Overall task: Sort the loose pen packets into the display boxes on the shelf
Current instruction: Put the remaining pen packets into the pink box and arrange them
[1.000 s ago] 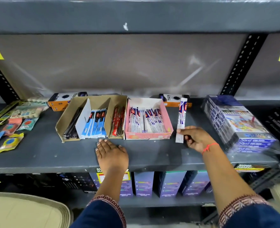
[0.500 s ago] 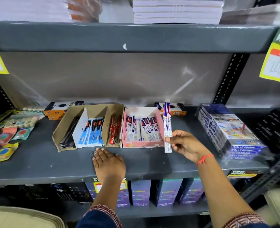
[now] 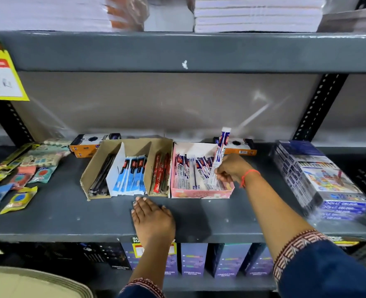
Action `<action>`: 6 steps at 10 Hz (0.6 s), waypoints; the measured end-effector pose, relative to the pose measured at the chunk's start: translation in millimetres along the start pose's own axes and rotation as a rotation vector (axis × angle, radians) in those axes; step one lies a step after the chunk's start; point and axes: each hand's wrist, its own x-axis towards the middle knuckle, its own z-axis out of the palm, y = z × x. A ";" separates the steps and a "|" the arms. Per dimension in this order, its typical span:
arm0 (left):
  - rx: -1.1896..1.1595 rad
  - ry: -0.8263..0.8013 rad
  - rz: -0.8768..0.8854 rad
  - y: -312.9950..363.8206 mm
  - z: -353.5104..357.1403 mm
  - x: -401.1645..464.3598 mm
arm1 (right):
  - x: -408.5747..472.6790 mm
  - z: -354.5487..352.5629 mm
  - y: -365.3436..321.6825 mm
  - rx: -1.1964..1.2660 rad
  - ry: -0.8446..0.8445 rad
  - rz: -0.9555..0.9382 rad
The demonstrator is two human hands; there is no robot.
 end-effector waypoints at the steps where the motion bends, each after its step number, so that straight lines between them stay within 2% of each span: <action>1: 0.005 -0.002 -0.004 0.0 0.6 0.9 | 10.8 14.2 -6.5 -0.261 0.053 0.019; 2: 0.001 0.010 -0.001 0.4 2.1 1.4 | 14.8 27.5 -8.7 -0.463 0.022 0.045; 3: -0.007 0.020 -0.002 0.7 3.5 2.0 | 19.8 35.4 -3.3 -0.564 0.026 0.030; 6: -0.022 0.032 -0.011 -0.3 5.1 2.1 | 25.7 39.4 -2.1 -0.585 0.043 0.021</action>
